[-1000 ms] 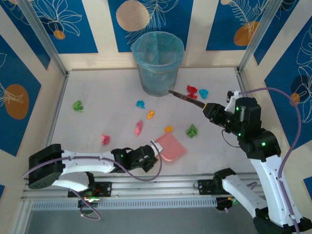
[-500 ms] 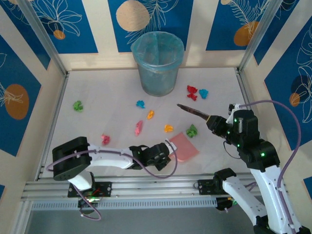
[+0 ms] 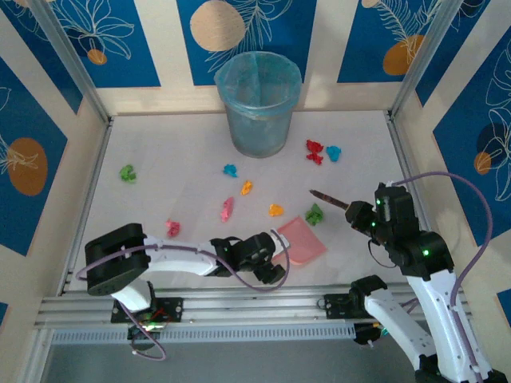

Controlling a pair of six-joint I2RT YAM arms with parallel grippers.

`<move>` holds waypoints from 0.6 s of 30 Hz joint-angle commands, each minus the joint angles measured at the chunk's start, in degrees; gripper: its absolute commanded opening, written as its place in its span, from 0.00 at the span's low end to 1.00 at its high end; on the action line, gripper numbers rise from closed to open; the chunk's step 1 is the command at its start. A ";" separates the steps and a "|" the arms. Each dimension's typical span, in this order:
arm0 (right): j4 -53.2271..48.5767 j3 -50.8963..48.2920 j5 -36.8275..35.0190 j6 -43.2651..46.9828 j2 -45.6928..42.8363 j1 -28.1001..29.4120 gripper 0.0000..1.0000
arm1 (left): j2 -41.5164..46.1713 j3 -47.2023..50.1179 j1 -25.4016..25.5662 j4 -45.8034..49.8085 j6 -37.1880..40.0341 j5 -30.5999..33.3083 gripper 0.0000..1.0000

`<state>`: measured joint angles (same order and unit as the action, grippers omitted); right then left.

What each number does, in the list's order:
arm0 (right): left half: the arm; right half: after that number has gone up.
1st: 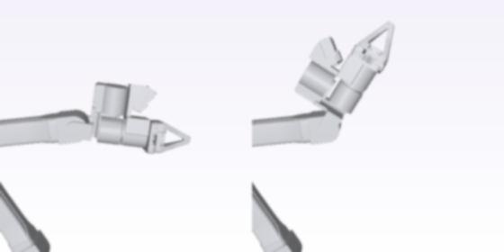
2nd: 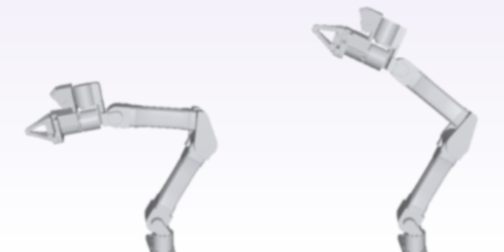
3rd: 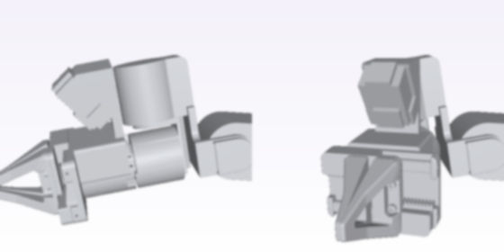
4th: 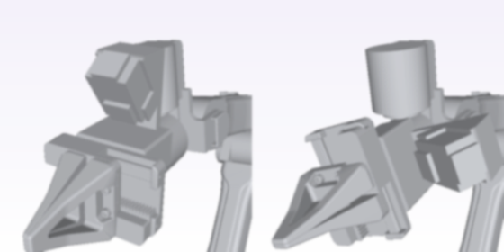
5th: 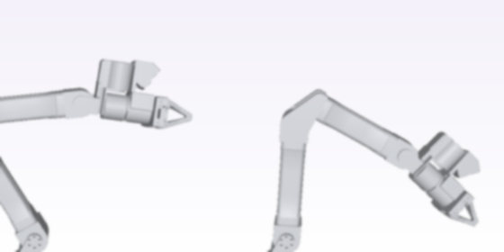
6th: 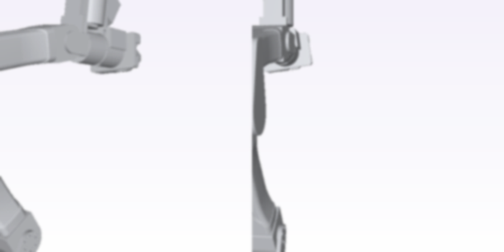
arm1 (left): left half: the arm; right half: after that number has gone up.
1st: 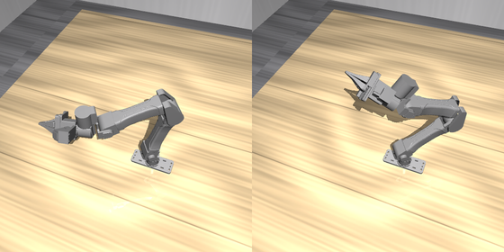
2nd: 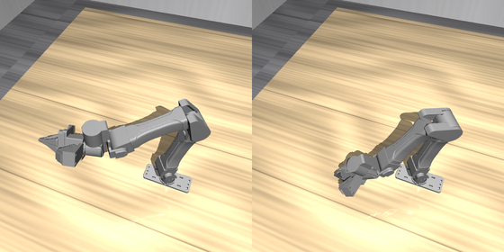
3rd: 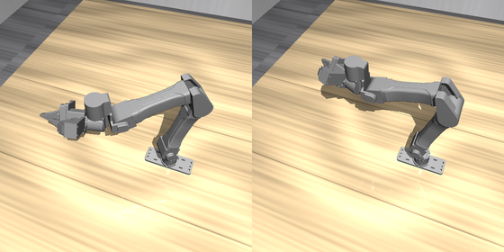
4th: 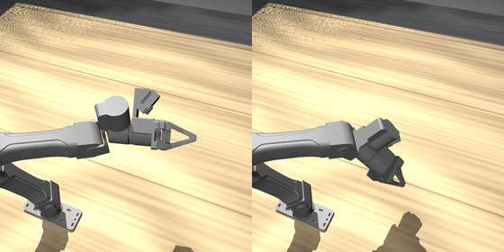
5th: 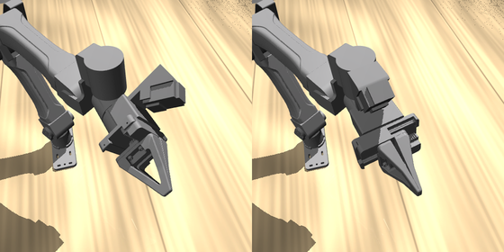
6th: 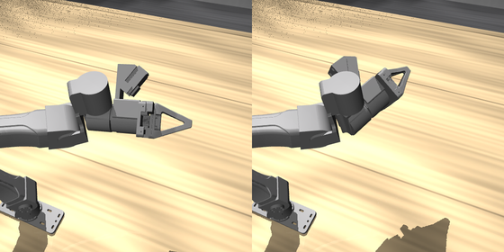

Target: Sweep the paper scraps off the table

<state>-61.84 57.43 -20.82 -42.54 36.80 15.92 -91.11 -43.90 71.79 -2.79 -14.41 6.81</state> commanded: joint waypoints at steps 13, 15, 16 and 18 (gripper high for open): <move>0.72 3.13 -0.17 -3.19 9.24 -2.13 0.00 | -0.71 6.38 -0.34 -12.78 3.12 -4.17 0.59; 0.41 3.35 -0.23 -3.67 10.36 -2.26 0.00 | -1.12 5.95 -0.33 -12.02 3.19 -3.83 0.58; 0.41 3.39 0.01 -3.90 11.01 -2.30 0.00 | -1.31 5.72 -0.33 -11.50 3.24 -3.60 0.55; 0.66 3.48 0.58 -3.87 12.15 -2.30 0.00 | -1.33 5.74 -0.33 -11.34 3.08 -3.56 0.50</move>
<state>-63.24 59.90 -21.54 -45.45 48.03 13.87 -91.70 -38.02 71.75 -12.93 -11.51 4.03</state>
